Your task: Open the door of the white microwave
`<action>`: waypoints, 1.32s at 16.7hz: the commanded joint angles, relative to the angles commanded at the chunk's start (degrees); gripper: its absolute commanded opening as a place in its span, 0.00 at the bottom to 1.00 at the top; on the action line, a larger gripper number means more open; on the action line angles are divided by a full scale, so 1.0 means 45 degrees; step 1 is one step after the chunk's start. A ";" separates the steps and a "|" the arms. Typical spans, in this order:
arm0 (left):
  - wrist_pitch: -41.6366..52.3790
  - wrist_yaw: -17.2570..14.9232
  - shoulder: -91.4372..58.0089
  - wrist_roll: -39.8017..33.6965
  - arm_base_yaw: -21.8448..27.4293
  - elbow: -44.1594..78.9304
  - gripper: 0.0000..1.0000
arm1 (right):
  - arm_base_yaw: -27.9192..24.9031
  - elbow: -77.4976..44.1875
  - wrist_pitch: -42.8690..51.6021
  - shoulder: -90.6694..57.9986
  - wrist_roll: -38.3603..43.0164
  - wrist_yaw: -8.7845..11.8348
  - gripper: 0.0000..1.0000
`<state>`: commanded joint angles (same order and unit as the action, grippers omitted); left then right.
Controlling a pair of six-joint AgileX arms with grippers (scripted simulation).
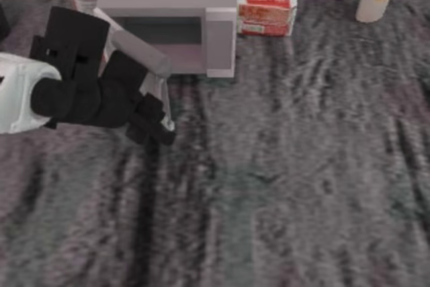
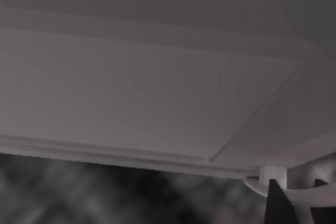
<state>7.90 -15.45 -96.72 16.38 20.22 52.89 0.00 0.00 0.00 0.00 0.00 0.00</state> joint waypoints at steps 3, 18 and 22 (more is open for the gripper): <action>0.0063 -0.0172 0.0002 0.0071 0.0011 -0.0041 0.00 | 0.0000 0.0000 0.0000 0.0000 0.0000 0.0000 1.00; 0.0361 -0.0790 0.0155 0.1070 -0.0494 -0.0115 0.00 | 0.0000 0.0000 0.0000 0.0000 0.0000 0.0000 1.00; 0.0361 -0.0790 0.0155 0.1070 -0.0494 -0.0115 0.00 | 0.0000 0.0000 0.0000 0.0000 0.0000 0.0000 1.00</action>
<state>9.52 -19.01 -96.02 21.19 18.00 52.37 0.00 0.00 0.00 0.00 0.00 0.00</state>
